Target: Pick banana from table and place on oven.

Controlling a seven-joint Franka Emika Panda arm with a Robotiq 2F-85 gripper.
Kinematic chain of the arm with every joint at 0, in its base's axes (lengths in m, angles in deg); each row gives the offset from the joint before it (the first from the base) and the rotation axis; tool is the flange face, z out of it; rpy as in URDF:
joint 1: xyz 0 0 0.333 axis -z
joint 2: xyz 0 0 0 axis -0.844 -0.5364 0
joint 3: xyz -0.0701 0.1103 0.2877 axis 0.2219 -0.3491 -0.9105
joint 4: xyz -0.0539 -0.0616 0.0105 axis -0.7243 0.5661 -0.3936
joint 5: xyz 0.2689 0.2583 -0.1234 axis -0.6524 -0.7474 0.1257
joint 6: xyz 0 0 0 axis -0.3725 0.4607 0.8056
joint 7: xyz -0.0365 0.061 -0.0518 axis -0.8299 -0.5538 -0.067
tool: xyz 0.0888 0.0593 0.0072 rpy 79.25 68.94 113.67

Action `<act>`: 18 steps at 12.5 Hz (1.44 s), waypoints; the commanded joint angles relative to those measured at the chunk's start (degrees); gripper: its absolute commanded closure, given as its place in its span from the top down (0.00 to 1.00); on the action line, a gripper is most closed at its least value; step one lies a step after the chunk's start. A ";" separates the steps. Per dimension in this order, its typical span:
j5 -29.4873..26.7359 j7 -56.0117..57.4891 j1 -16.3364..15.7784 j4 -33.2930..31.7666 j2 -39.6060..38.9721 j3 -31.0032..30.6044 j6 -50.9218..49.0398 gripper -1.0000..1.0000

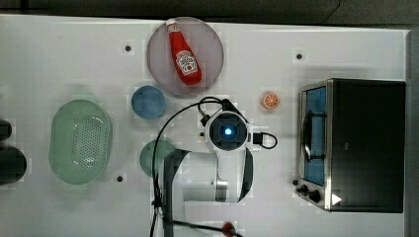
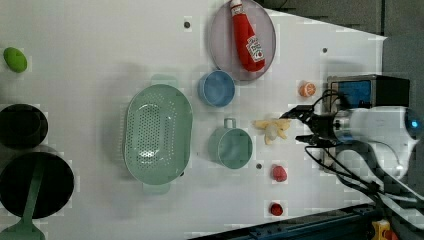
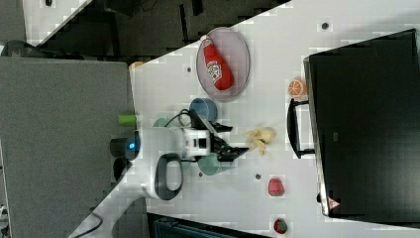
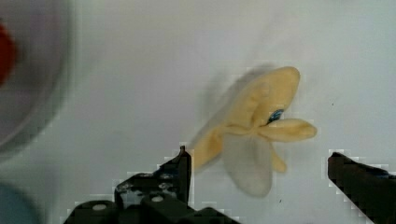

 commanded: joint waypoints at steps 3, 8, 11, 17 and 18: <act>0.63 -2.31 0.87 -1.06 -6.89 -0.08 10.33 1.00; 0.63 -2.31 0.78 -1.11 -10.70 -0.32 14.52 0.59; 0.63 -2.32 0.61 -1.04 -10.51 -0.38 15.64 0.26; 0.62 -2.60 0.46 1.71 1.51 -0.50 10.14 0.26; 0.62 -2.59 0.47 2.34 5.67 -0.50 5.98 0.26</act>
